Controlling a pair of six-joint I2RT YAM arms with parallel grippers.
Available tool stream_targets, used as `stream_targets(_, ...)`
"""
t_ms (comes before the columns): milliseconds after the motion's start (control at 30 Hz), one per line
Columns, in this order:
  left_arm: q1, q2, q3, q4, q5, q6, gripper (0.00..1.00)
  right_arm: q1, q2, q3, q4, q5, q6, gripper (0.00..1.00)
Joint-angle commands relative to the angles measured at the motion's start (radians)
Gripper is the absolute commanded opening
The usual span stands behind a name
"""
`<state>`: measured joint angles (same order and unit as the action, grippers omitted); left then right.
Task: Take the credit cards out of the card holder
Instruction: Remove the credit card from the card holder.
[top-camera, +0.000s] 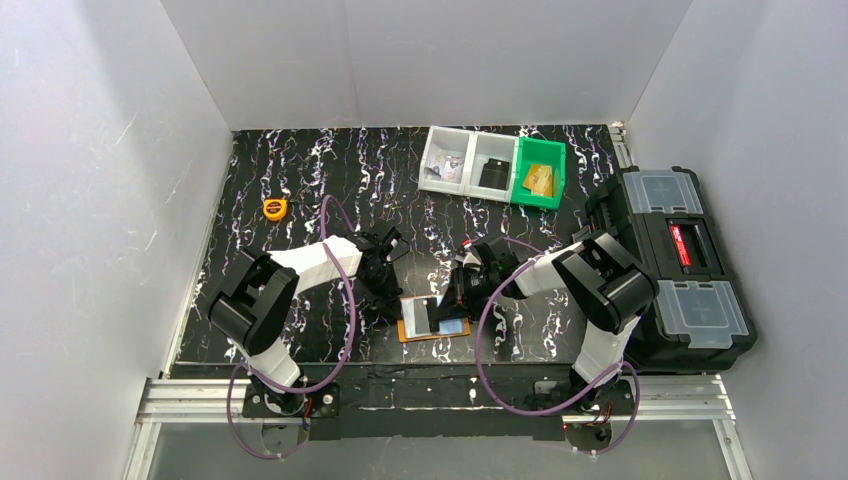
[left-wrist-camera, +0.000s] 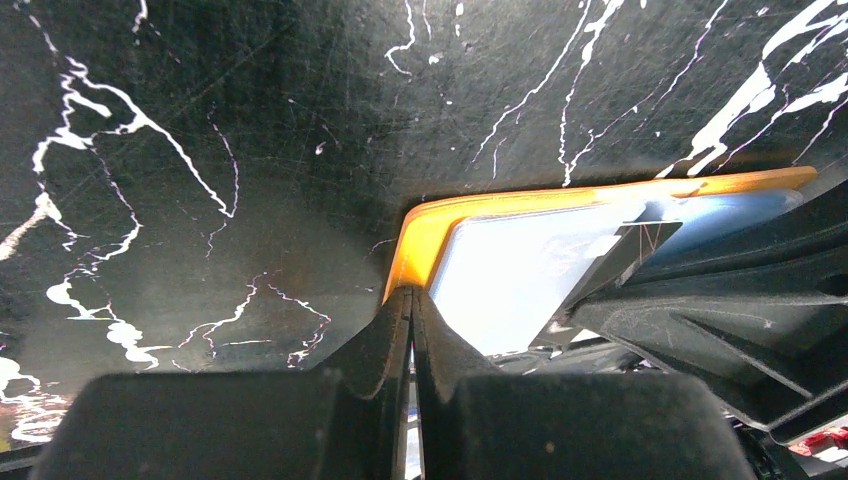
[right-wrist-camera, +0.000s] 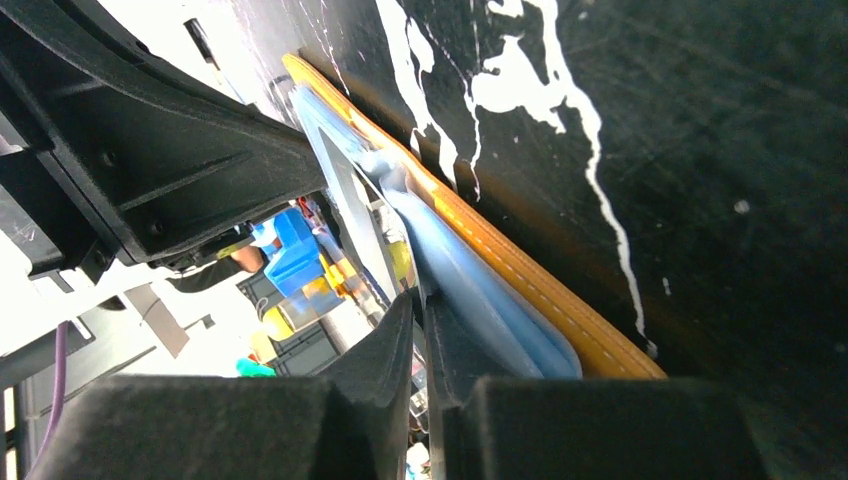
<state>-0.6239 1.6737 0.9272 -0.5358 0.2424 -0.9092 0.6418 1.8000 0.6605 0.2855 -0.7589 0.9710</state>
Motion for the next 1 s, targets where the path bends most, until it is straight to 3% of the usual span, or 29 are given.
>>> stream_targets(0, -0.009, 0.075, -0.071, -0.04, -0.144, 0.024, 0.0, 0.012, -0.019, 0.0, -0.042, 0.089, -0.02, 0.1)
stream_targets(233, -0.009, 0.072, -0.074, -0.043, -0.149, 0.024, 0.0, -0.009, -0.102, -0.019, -0.131, 0.155, -0.066, 0.01)
stream_targets(967, -0.009, 0.052, -0.051, -0.065, -0.156, 0.044, 0.0, -0.068, -0.27, -0.044, -0.326, 0.239, -0.165, 0.01)
